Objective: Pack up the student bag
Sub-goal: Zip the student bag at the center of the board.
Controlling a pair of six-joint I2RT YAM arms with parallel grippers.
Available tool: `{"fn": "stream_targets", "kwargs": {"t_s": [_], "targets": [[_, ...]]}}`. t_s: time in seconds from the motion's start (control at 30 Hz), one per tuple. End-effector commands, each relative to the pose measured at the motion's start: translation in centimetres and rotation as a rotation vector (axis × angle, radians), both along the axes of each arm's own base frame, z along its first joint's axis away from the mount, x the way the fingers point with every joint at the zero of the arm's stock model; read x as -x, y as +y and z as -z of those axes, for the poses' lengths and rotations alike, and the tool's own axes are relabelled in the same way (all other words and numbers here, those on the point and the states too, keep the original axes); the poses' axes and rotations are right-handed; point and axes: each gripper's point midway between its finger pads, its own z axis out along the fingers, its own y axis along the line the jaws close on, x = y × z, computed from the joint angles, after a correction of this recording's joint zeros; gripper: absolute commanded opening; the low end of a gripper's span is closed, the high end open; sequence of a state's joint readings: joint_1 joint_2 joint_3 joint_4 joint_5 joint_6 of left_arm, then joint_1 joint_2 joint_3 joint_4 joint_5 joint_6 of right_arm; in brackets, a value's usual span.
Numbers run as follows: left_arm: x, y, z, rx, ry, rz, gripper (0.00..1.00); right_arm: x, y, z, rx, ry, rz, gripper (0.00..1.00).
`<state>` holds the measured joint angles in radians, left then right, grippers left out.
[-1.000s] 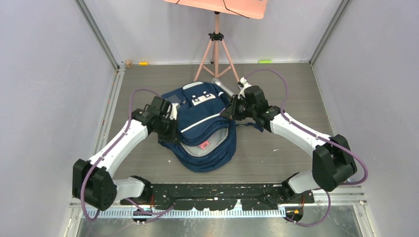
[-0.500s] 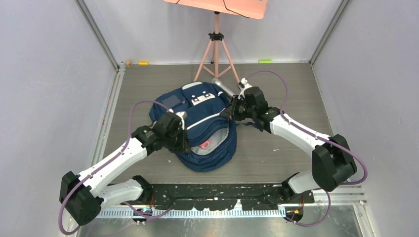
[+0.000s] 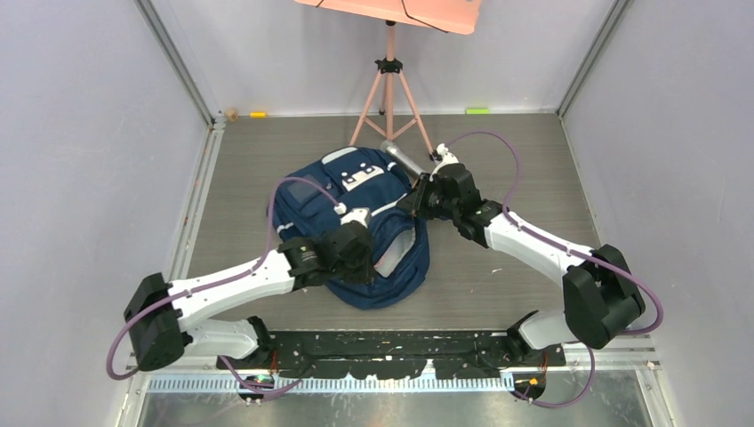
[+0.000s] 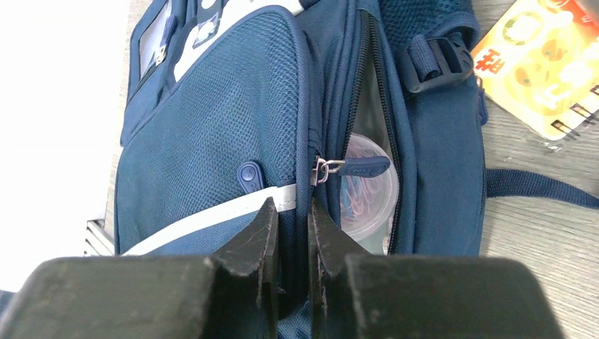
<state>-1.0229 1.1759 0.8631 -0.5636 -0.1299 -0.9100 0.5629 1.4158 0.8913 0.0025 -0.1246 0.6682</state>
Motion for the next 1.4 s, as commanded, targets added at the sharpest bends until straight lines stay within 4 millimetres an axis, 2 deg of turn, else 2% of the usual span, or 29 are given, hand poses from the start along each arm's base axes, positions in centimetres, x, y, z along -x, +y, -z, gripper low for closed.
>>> {"fn": "stream_targets", "kwargs": {"t_s": [0.0,0.13,0.2,0.27,0.3,0.33,0.37,0.4,0.47,0.53,0.63,0.77,0.97,1.07,1.17,1.37], "targets": [[-0.9,-7.9,-5.7,0.279,-0.063,0.071,0.00,-0.6,-3.4,3.5,0.137,0.029,0.184,0.01],[-1.5,-8.4,-5.6,0.275,-0.084,0.071,0.00,-0.3,-4.1,3.2,0.161,0.020,0.198,0.00],[-1.4,-7.7,-5.4,0.255,-0.089,0.057,0.06,0.0,-4.5,2.9,0.174,0.018,0.196,0.01],[-1.4,-6.2,-4.8,0.208,-0.086,0.026,0.23,0.3,-4.8,2.3,0.185,0.014,0.193,0.09],[-1.3,-5.3,-4.6,0.186,-0.082,0.012,0.33,0.7,-5.1,2.1,0.195,0.019,0.192,0.21],[-1.4,-4.3,-4.4,0.166,-0.081,-0.008,0.45,0.9,-5.3,1.8,0.202,0.014,0.189,0.27],[-1.3,-3.4,-4.2,0.149,-0.076,-0.025,0.52,1.4,-5.7,1.6,0.212,0.022,0.186,0.41],[-1.2,-2.5,-4.1,0.138,-0.068,-0.036,0.58,1.7,-5.9,1.5,0.218,0.022,0.180,0.46],[-1.1,-0.9,-4.1,0.132,-0.051,-0.055,0.66,3.1,-6.4,0.7,0.223,0.027,0.163,0.64],[-1.1,0.4,-4.1,0.135,-0.047,-0.070,0.72,4.3,-6.7,0.3,0.222,0.031,0.148,0.71],[-1.5,2.1,-4.1,0.157,-0.031,-0.087,0.78,5.9,-6.7,-0.1,0.222,0.022,0.119,0.74],[-1.8,3.6,-3.4,0.177,0.025,-0.091,0.79,8.6,-6.1,-0.7,0.213,-0.046,0.057,0.74],[-2.4,6.2,-3.2,0.152,-0.023,-0.163,0.82,12.5,-3.8,-3.9,0.152,-0.190,-0.085,0.74],[-2.4,7.0,-2.8,0.171,-0.026,-0.187,0.85,14.6,-1.8,-4.4,0.123,-0.242,-0.197,0.74],[-2.4,7.3,-1.9,0.196,0.000,-0.207,0.85,16.2,0.5,-3.9,0.126,-0.283,-0.291,0.70],[-2.5,7.1,-0.2,0.252,0.025,-0.253,0.80,16.6,4.6,-2.7,0.179,-0.348,-0.333,0.62]]}}
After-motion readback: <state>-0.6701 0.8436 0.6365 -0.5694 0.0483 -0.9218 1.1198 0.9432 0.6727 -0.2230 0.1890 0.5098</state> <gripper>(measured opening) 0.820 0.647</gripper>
